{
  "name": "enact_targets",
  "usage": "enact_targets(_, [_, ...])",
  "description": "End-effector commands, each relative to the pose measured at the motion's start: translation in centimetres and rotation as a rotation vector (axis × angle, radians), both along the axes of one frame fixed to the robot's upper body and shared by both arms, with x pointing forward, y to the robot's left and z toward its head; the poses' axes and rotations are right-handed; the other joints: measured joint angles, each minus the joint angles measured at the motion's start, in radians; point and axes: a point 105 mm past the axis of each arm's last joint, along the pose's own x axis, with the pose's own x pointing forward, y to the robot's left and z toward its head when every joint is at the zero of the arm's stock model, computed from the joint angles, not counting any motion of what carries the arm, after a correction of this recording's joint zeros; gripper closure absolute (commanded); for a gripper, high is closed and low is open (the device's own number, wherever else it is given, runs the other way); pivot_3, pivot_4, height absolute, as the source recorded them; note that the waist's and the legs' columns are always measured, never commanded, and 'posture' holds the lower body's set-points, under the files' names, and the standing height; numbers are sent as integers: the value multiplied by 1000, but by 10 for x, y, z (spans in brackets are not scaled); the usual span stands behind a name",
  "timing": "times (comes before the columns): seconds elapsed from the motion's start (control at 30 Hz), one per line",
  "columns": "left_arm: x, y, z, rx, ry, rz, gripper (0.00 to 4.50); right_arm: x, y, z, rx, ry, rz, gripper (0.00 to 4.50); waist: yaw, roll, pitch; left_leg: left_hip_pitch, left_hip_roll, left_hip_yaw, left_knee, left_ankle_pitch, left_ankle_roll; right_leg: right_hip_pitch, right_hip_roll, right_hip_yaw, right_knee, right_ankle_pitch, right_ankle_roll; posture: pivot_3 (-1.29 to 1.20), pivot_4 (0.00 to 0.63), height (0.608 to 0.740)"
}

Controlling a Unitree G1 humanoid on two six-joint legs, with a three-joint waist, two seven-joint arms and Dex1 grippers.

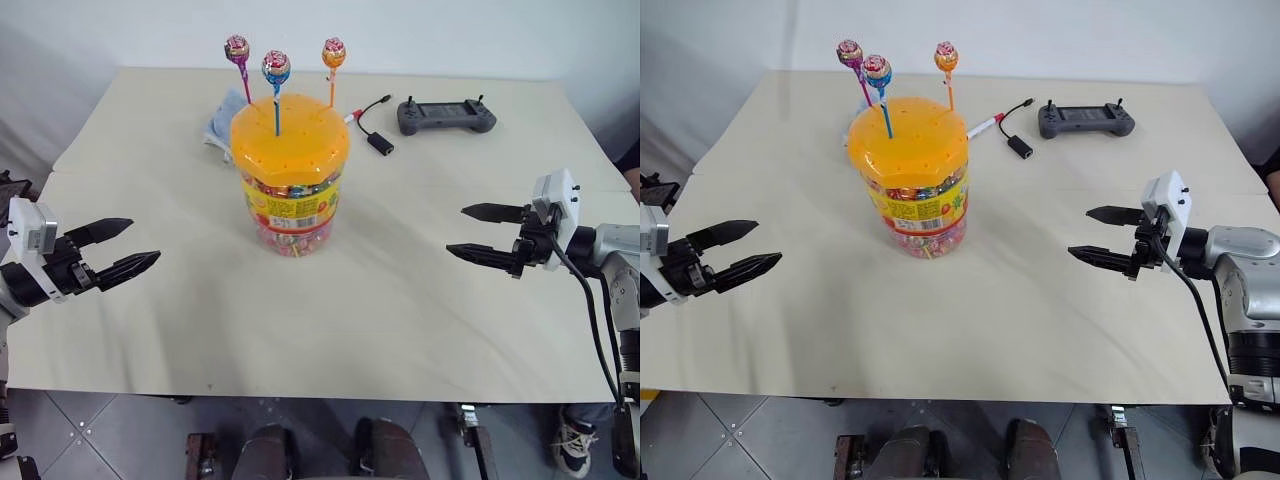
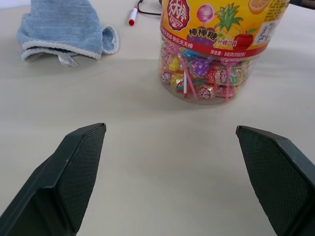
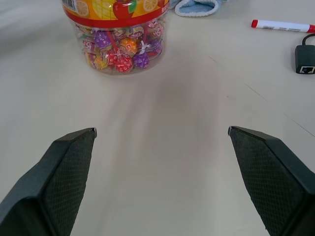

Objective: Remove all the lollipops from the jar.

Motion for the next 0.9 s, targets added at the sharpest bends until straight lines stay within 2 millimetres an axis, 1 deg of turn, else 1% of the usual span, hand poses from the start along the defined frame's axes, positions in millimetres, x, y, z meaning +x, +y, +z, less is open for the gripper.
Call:
enact_targets(0.03, [-2,2,10,24,-38,-8,0,-2,0,8,4,-41,8,15,1,0,0,0,0,0,0,0,0,0,0,0,0,0,0,0,150,740])
enact_targets(0.17, [2,7,16,27,-40,49,0,-4,-2,9,6,-44,8,15,1,0,0,0,0,0,0,0,0,0,0,0,0,0,0,0,150,740])
enact_targets(0.27, [-2,4,16,6,33,20,0,-5,-3,10,9,-45,10,15,0,0,0,0,0,0,0,0,0,0,0,0,0,0,0,0,150,740])
enact_targets(0.33, [-3,-5,26,44,0,-10,0,-10,-2,15,23,-58,26,15,1,0,0,0,0,1,0,0,0,0,0,0,0,0,0,0,150,740])
enact_targets(0.5, [4,-21,54,37,-77,-82,0,-23,3,31,84,-84,83,15,6,0,0,-1,0,0,2,0,0,0,0,0,1,0,0,0,150,740])
enact_targets(0.63, [14,-37,86,36,-181,-136,0,-32,7,45,132,-93,111,15,4,0,0,-1,0,0,3,0,0,0,1,0,1,0,0,0,150,740])
enact_targets(0.73, [26,-47,104,30,-253,-160,0,-33,9,54,151,-126,110,15,3,0,0,-1,0,1,4,0,0,0,1,0,1,0,0,0,150,740])
enact_targets(0.83, [43,-61,123,3,-330,-197,0,-32,14,59,164,-151,119,15,5,0,0,-1,0,1,4,0,0,0,1,0,2,0,0,0,150,740])
enact_targets(0.9, [56,-72,130,-12,-346,-221,0,-32,18,64,179,-169,130,15,6,-1,0,-1,0,1,5,0,0,0,1,0,2,0,0,0,150,740])
